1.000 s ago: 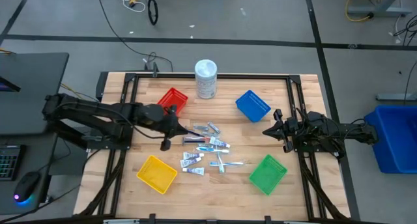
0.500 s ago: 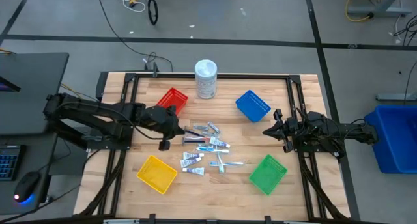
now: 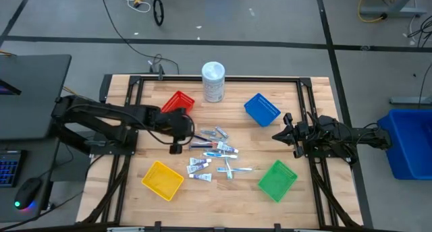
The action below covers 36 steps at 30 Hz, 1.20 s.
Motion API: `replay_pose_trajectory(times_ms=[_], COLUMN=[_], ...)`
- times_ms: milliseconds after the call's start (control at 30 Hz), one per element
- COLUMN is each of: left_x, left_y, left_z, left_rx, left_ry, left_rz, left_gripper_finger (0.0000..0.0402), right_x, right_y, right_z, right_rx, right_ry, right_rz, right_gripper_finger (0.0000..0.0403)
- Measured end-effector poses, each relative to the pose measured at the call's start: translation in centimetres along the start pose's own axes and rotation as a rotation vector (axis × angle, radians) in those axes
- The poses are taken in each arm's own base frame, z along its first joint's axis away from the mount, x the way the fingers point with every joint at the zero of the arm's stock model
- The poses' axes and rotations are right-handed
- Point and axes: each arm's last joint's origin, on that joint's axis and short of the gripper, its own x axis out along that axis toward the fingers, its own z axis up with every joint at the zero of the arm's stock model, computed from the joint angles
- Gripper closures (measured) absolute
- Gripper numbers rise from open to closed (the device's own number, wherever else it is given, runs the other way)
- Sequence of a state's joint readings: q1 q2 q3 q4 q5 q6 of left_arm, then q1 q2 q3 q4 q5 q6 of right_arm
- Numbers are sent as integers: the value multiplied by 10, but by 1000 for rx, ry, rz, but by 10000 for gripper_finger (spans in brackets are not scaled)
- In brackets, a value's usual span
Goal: Pick & Place Travel size toiletries
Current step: Put the blue razor blade into the yellow basket
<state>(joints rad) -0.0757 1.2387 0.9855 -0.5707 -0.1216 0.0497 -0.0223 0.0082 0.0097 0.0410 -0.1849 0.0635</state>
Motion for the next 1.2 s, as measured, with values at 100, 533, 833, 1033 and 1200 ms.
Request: replay_pose_trajectory(times_ms=[100,533,833,1033,1200], left_x=[7,30,41,40,40], left_y=[0,0,6,11,14], left_z=[5,14,8,9,9], left_rx=[3,130,154,166,161], left_ry=[16,122,191,183,185], left_rz=[14,75,79,106,112], left_gripper_finger=[374,363,286,247,243], right_x=[0,0,0,0,0], right_y=[0,0,0,0,0], right_z=[0,0,0,0,0], right_rx=[0,0,0,0,0], right_ry=[0,0,0,0,0], right_rz=[0,1,0,1,1], right_gripper_finger=[387,387,387,388,387])
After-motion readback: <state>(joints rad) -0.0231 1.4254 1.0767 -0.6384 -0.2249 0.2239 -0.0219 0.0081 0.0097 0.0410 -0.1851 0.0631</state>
